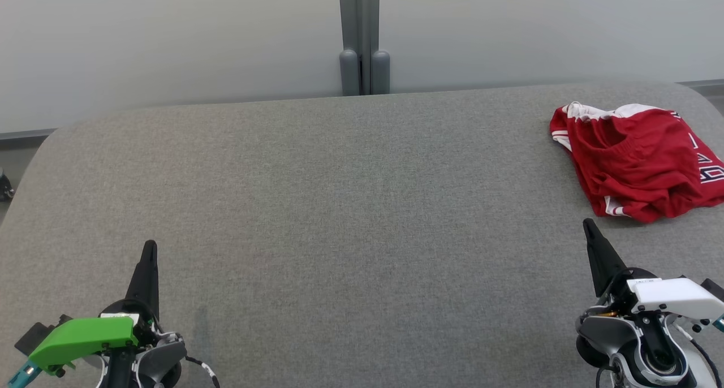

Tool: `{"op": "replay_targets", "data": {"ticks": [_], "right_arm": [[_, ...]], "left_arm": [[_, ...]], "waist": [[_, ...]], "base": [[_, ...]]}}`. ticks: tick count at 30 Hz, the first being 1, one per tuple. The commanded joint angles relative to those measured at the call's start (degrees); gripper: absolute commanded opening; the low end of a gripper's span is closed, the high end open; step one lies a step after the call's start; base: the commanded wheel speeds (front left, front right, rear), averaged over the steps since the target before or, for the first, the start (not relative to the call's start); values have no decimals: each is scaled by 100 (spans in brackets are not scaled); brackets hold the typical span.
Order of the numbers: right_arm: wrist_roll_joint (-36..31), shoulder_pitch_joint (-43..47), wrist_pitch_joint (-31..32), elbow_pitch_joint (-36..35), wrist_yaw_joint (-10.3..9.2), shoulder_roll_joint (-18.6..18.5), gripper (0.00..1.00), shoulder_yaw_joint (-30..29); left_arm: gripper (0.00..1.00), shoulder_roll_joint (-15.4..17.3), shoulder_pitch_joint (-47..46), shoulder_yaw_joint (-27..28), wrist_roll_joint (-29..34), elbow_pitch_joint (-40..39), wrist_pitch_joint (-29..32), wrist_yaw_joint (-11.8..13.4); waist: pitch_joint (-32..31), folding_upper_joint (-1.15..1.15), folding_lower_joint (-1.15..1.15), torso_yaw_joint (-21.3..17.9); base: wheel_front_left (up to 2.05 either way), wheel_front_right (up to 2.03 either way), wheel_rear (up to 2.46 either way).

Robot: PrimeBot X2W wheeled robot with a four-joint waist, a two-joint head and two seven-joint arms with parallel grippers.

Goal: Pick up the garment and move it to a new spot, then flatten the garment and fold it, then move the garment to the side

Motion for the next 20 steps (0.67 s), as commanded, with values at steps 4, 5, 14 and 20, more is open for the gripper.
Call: {"op": "replay_targets", "data": {"ticks": [4,5,14,20], "right_arm": [[-33,-47,14,8,2,1,0,-16],[-34,-47,16,8,2,2,0,-17],[-44,-48,25,9,2,8,0,-25],[-46,-48,28,8,2,13,0,-30]], "left_arm": [[0,9,-64,14,-28,-14,18,-36],[0,9,-64,14,-28,-14,18,-36],[0,10,-64,14,-29,-14,18,-36],[0,10,-64,13,-29,-14,18,-36]], "waist": [[0,0,0,0],[0,0,0,0],[0,0,0,0],[0,0,0,0]], "base": [[0,0,0],[0,0,0],[0,0,0],[0,0,0]]}}
